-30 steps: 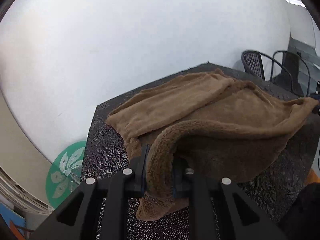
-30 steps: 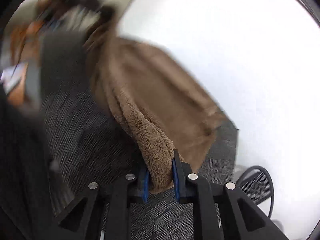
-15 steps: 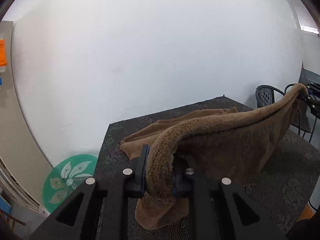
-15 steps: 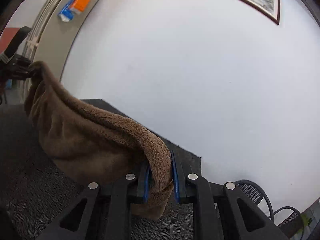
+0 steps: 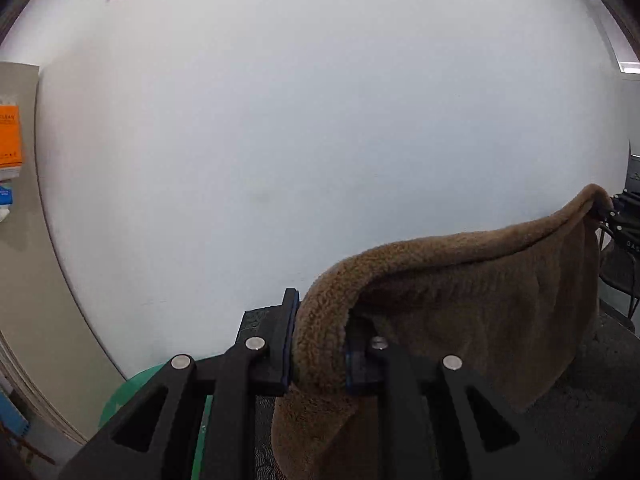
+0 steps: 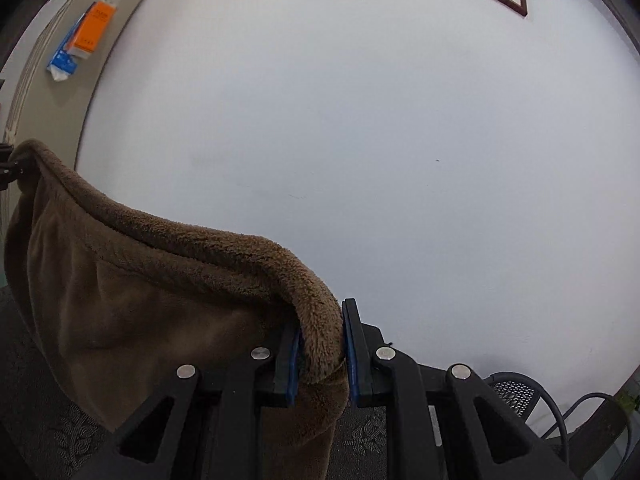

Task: Fold clothes
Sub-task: 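Lift the blanket with both grippers and shake it out in the air, then lower the held blanket onto the table with both grippers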

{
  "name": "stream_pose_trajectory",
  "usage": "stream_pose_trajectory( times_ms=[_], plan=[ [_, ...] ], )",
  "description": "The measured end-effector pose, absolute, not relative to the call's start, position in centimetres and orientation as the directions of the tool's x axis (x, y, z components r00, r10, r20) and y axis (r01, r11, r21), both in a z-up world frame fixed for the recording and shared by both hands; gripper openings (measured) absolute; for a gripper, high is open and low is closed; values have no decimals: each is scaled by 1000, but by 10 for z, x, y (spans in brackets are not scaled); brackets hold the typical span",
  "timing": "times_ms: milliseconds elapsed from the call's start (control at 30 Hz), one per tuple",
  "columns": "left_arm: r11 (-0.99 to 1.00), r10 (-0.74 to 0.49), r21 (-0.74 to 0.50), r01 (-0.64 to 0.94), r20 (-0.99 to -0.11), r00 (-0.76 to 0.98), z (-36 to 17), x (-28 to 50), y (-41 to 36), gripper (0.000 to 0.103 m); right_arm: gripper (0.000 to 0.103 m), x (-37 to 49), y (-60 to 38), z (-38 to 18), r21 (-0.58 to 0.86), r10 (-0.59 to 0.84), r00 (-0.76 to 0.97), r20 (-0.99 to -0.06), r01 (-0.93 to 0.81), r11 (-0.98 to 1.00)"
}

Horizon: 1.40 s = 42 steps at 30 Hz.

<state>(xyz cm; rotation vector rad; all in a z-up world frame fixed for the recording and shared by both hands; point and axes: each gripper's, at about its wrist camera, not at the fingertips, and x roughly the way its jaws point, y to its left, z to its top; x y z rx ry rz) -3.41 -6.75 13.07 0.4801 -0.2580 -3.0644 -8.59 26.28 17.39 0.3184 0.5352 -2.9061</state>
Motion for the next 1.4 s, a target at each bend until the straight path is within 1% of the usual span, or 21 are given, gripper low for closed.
stream_pose_trajectory(
  times_ms=[133, 333, 533, 567, 700, 833, 933, 1033, 1067, 1100, 1167, 1233, 1333, 1400],
  plan=[
    [-986, -72, 166, 16, -334, -940, 121, -86, -71, 20, 19, -138, 257, 166, -311, -95, -955, -281, 184, -932],
    [-986, -103, 165, 34, -431, -897, 88, -170, -80, 21, 19, -209, 240, 136, -286, -45, -937, -346, 151, -946],
    [-978, -147, 203, 40, -543, -827, 36, -246, -86, 21, 19, -291, 225, 90, -287, 3, -888, -460, 146, -947],
    [-977, -153, 209, 40, -561, -814, 25, -256, -86, 22, 19, -302, 223, 81, -286, 8, -876, -481, 148, -947],
    [-977, -159, 210, 29, -636, -755, -16, -282, -89, 23, 19, -343, 214, 47, -271, 15, -814, -581, 176, -947],
    [-977, -167, 210, 26, -690, -705, -40, -298, -92, 24, 19, -370, 198, 21, -286, 28, -766, -642, 205, -936],
    [-979, -173, 203, 33, -721, -672, -48, -306, -88, 31, 19, -377, 190, 12, -295, 40, -740, -672, 218, -930],
    [-977, -196, 207, 57, -754, -627, -55, -313, -88, 47, 19, -377, 185, 3, -288, 44, -718, -694, 220, -932],
    [-974, -213, 215, 70, -765, -608, -60, -316, -89, 63, 19, -378, 185, 1, -284, 45, -709, -704, 223, -932],
    [-971, -230, 224, 84, -776, -588, -64, -319, -90, 77, 19, -380, 185, -2, -280, 44, -698, -715, 227, -933],
    [-967, -250, 233, 103, -780, -573, -70, -322, -93, 80, 21, -397, 195, -14, -263, 38, -667, -744, 240, -935],
    [-966, -250, 236, 101, -780, -574, -70, -321, -92, 80, 27, -406, 198, -22, -248, 34, -633, -774, 253, -935],
    [-969, -241, 224, 101, -787, -568, -67, -320, -93, 80, 34, -398, 194, -16, -260, 52, -631, -774, 242, -935],
    [-977, -214, 187, 106, -798, -563, -63, -317, -100, 81, 34, -393, 198, -10, -216, 20, -620, -785, 243, -946]
  ],
)
